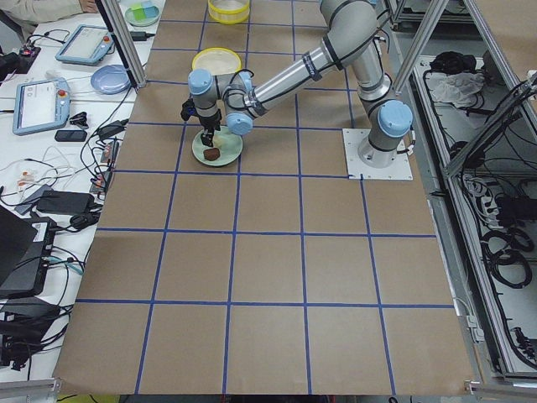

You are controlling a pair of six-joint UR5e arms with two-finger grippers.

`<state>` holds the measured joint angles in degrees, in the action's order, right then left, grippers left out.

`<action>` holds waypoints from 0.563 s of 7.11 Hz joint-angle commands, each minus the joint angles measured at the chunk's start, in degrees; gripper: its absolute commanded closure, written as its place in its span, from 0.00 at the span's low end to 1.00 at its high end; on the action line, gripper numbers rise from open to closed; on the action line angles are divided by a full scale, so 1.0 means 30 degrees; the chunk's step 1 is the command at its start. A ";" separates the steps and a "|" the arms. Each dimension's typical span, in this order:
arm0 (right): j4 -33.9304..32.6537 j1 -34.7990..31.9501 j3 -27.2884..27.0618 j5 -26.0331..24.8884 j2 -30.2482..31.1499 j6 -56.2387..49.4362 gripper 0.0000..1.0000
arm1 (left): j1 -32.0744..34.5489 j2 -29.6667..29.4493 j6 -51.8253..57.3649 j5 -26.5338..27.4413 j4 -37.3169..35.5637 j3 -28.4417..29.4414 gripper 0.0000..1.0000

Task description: Stack buns with steamer

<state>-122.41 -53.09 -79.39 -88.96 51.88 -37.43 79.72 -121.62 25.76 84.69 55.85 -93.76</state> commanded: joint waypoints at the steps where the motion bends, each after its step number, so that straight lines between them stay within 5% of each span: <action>1: -0.0008 0.0002 0.0124 0.0093 -0.0240 0.0054 0.79 | 0.0000 -0.0036 -0.0030 -0.0048 -0.0042 0.0167 1.00; 4: -0.0008 0.0002 0.0153 0.0094 -0.0213 0.0026 0.89 | 0.0145 0.0956 -0.2796 -0.0251 -0.1652 0.0694 1.00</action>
<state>-122.43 -53.09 -78.99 -88.66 51.07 -37.29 79.83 -120.29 21.61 84.39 52.13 -92.32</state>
